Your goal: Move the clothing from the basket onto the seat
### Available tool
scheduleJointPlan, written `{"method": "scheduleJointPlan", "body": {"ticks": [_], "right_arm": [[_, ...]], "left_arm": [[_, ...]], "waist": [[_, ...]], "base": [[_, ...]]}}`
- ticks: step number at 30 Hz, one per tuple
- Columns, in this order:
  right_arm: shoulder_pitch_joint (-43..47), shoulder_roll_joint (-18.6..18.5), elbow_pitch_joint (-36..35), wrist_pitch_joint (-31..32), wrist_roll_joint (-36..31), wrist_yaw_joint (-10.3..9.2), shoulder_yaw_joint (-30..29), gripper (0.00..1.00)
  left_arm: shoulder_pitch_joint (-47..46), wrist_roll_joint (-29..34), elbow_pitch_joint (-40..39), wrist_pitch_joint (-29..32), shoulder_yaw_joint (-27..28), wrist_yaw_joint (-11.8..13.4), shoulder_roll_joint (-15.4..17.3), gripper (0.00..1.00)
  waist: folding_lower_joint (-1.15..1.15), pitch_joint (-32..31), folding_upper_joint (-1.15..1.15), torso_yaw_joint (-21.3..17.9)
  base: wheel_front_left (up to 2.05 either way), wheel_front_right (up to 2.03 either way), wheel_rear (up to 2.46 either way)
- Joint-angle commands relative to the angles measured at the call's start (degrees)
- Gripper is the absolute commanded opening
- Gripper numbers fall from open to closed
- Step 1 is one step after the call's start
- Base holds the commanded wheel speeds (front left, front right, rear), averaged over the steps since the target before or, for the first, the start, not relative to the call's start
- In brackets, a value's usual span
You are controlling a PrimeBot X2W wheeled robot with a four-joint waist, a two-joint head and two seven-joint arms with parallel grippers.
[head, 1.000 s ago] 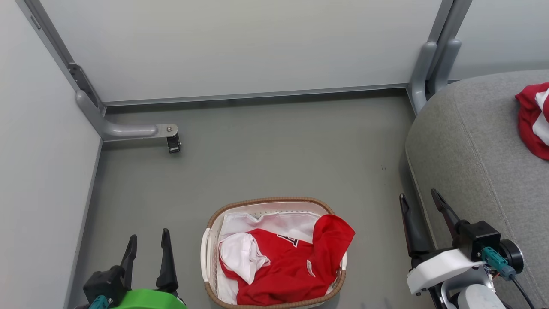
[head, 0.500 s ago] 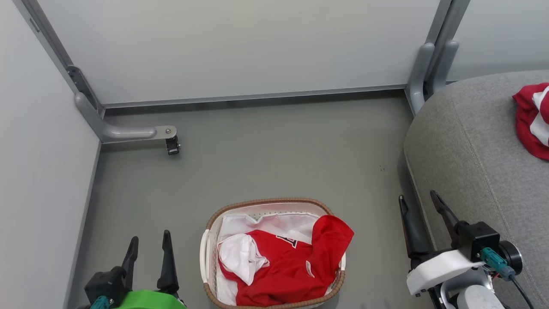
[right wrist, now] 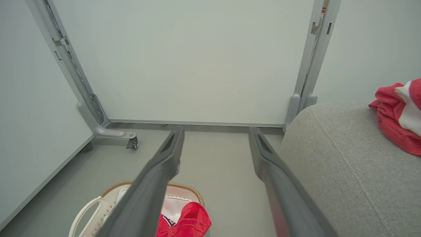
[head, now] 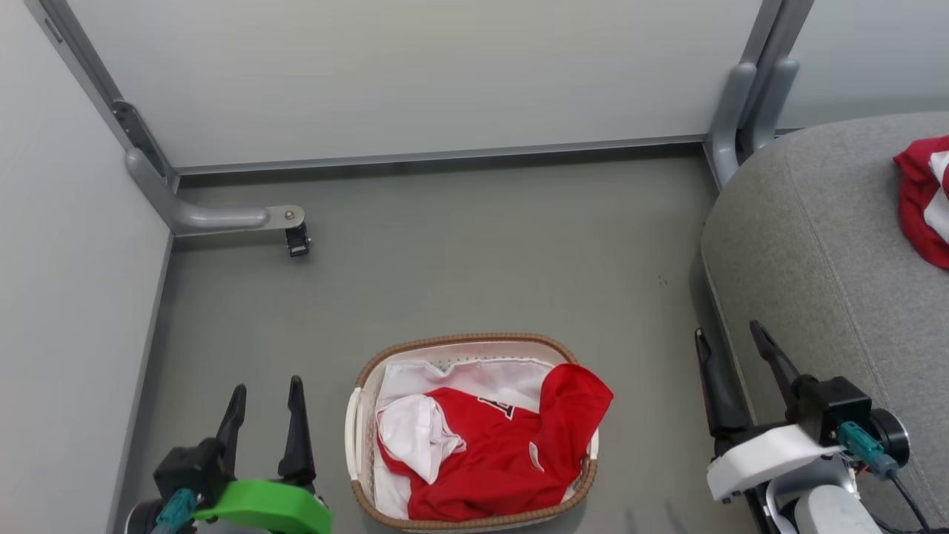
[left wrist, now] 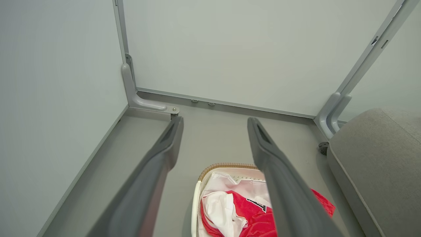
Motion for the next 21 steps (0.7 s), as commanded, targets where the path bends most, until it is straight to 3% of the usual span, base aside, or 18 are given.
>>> {"method": "scheduleJointPlan", "body": {"ticks": [1,10,21], "right_arm": [[-1.1,-0.2,-0.6,-0.3,-0.5,-0.08,-0.5,1.0],[-7.5,-0.2,-4.2,-0.3,-2.4,-0.08,-3.2,1.0],[-18.1,-0.2,-8.1,-0.3,-1.9,-0.08,-3.3,1.0]], "left_arm": [[-2.3,1.0,-0.3,0.0,-0.5,-0.4,-0.1,1.0],[-14.8,5.3,2.4,3.0,-7.1,-2.8,0.2,1.0],[-30.4,8.9,18.4,12.2,-21.5,-5.3,1.0,1.0]], "waist": [[0.0,1.2,0.0,-0.1],[0.0,11.7,0.0,-1.7],[0.0,28.8,0.0,-7.4]], "base": [[0.0,0.0,0.0],[0.0,0.0,0.0],[0.0,0.0,0.0]]}}
